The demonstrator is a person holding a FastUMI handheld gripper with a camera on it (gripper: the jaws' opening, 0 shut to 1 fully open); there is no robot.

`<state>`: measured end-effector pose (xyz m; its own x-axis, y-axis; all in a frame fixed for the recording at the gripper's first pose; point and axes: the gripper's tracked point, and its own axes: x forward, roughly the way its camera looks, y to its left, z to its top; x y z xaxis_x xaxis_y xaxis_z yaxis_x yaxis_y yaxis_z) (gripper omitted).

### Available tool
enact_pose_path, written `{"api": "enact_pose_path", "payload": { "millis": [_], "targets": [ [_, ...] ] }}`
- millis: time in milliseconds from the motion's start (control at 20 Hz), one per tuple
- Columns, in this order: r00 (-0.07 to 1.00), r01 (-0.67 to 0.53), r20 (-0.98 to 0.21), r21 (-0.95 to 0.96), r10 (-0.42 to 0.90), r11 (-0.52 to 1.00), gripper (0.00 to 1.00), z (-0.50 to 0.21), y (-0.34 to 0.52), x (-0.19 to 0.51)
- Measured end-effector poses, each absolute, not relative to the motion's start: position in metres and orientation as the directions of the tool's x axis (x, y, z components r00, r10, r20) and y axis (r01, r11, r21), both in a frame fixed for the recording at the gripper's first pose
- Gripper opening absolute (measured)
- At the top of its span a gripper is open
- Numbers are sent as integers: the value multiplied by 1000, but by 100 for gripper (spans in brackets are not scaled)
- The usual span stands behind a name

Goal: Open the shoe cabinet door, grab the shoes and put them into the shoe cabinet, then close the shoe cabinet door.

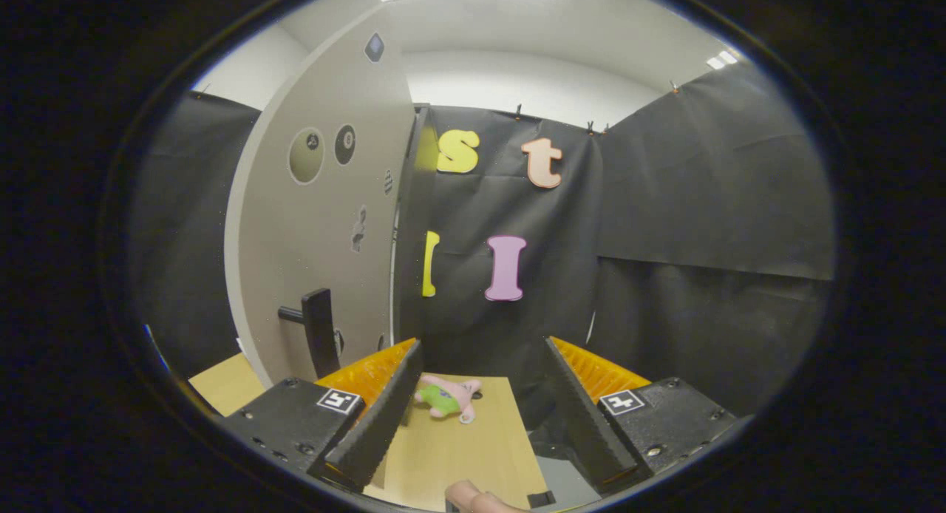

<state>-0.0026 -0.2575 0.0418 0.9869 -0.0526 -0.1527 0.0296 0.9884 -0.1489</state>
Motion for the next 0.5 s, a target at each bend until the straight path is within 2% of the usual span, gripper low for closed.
{"api": "enact_pose_path", "payload": {
  "millis": [200, 300, 500],
  "targets": [
    [986, -25, -167, -133, 2, 991, 100, 38, -231, -5],
    [990, -3, -138, -146, -18, 989, 100, 42, -229, -5],
    [989, -14, -150, -103, -2, 995, 93, 34, -212, -8]
  ]
}}
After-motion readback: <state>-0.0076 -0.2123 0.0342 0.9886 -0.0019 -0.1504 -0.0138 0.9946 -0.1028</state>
